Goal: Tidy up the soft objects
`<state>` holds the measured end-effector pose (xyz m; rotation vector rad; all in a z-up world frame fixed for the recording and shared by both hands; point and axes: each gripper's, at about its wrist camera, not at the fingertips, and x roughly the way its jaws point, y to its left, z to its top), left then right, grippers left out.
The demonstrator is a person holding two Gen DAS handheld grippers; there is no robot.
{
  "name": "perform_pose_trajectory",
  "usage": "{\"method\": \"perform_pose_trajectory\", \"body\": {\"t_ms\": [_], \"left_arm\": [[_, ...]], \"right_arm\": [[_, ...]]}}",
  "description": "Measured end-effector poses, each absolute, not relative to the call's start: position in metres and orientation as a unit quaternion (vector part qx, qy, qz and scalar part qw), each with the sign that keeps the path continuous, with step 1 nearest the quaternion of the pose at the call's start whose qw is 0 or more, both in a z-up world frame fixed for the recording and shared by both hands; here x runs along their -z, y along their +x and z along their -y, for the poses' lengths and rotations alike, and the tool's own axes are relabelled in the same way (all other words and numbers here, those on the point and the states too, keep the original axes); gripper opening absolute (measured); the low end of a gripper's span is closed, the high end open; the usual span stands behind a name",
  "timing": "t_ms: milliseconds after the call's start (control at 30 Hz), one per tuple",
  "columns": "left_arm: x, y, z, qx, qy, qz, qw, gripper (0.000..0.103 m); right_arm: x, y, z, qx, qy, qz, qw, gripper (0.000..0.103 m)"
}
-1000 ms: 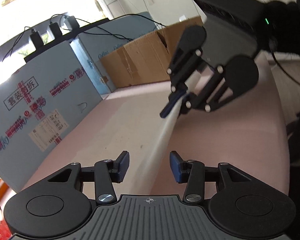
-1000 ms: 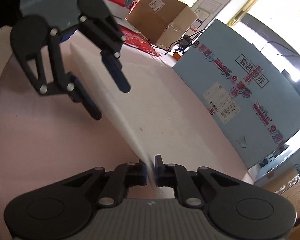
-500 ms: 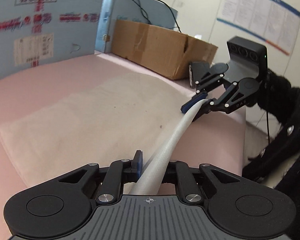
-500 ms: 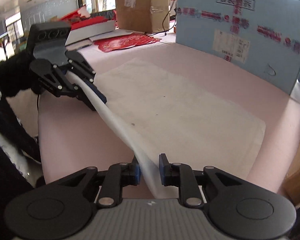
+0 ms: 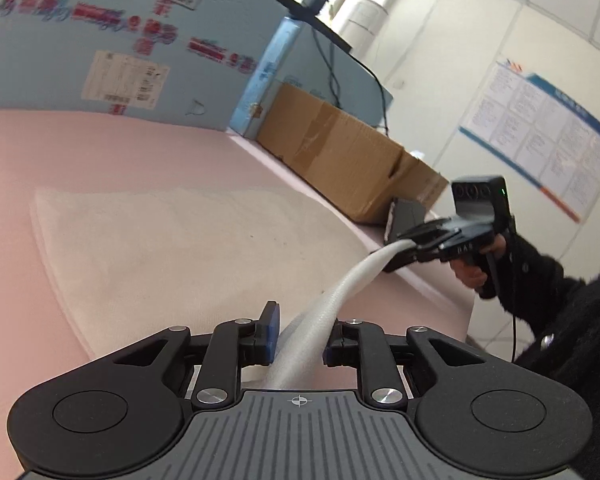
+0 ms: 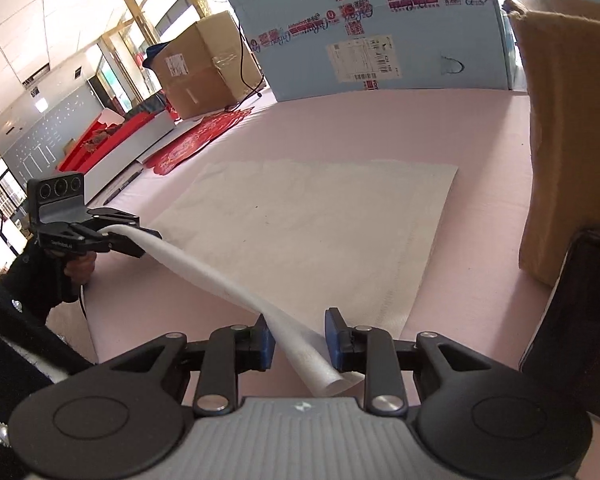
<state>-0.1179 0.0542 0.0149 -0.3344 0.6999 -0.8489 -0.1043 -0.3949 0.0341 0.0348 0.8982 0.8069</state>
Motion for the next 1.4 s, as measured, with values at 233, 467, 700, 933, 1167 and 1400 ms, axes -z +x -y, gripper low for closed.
{"method": "perform_pose_trajectory", "body": {"t_ms": [233,467,700,933,1167,1400], "left_arm": [[-0.008,-0.128,-0.055,0.34,-0.161,-0.341,0.862,0.014],[-0.012,-0.139,-0.048,0.328,-0.112,-0.32,0.882,0.014],[-0.019,-0.148,-0.038,0.282,-0.059,-0.306,0.908,0.017],[-0.025,-0.161,-0.042,0.222,-0.035,-0.267,0.937,0.064],[-0.028,-0.155,-0.035,0.123,0.022,-0.253,0.959,0.076],[-0.017,-0.152,-0.024,0.094,0.102,-0.27,0.953,0.079]], "right_arm": [[-0.038,-0.102,0.408,-0.346,0.078,-0.397,0.846,0.044],[-0.028,-0.101,0.399,-0.242,0.088,-0.397,0.881,0.024],[-0.027,-0.127,0.331,-0.151,-0.132,-0.359,0.912,0.024],[-0.019,-0.143,0.308,-0.126,-0.196,-0.32,0.919,0.025],[-0.022,-0.148,0.303,-0.119,-0.207,-0.312,0.92,0.025],[-0.037,-0.156,0.302,-0.109,-0.191,-0.28,0.934,0.051]]}}
